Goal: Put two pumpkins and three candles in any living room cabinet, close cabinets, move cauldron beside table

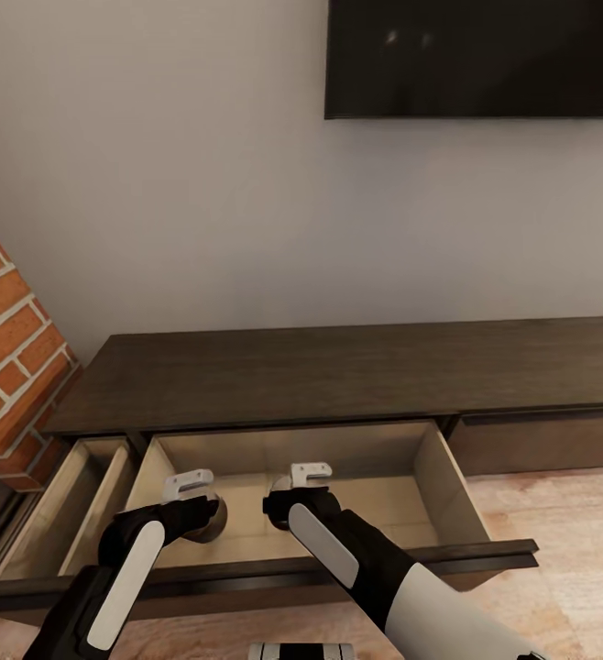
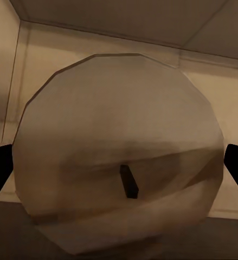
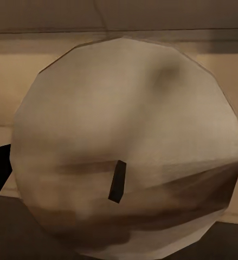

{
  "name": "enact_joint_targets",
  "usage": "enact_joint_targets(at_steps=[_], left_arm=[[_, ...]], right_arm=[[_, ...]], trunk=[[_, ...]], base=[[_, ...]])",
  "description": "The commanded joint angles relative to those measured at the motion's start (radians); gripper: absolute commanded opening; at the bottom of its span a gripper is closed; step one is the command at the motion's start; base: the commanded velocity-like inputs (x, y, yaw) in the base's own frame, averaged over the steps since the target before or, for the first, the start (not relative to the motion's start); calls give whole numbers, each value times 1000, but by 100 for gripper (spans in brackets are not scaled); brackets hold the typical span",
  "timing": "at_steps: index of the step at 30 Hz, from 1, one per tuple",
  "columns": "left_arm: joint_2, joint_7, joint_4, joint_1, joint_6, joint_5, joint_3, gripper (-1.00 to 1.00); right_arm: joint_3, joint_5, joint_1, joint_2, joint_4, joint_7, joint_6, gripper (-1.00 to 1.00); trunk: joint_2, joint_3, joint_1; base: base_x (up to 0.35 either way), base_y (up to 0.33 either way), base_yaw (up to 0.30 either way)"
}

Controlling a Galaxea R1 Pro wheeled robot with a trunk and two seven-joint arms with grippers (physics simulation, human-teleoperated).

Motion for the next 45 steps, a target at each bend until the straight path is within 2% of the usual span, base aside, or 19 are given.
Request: enact_joint_targets(at_steps=[1,14,20,21,43,44,45], left_arm=[[1,10,-1,-1,1,10,-2,-100],[1,10,-1,-1,1,10,-2,-100],[0,10,-1,-1,1,10,0,-100],[0,10,-1,-1,1,10,1,-100],[1,9,-2,-1,1,12,8,-100],[1,9,-1,-1,1,12,8,100],[1,10,-2,-1,1,12,7,100]], right_arm=[[2,-7,-1,0,-1,-8,0,-100],[2,-6,-1,0,-5,-8,0,-100],[3,-6,-1,0,-6,-8,0,-100],[3,-6,-1,0,-7,-8,0,100],[4,-7,-1,0,-9,-8,1,100],[4,-7,-1,0,-9,-8,1,100],[4,-7,-1,0,-9,-8,0,100]], trunk=[[-1,-5,0],[-4,-55,6],[-4,-55,6],[-4,-55,6],[-4,-55,6],[-4,-55,6],[-4,-55,6]], base=[[0,0,0],[0,0,0],[0,0,0],[0,0,0],[0,0,0],[0,0,0],[0,0,0]])
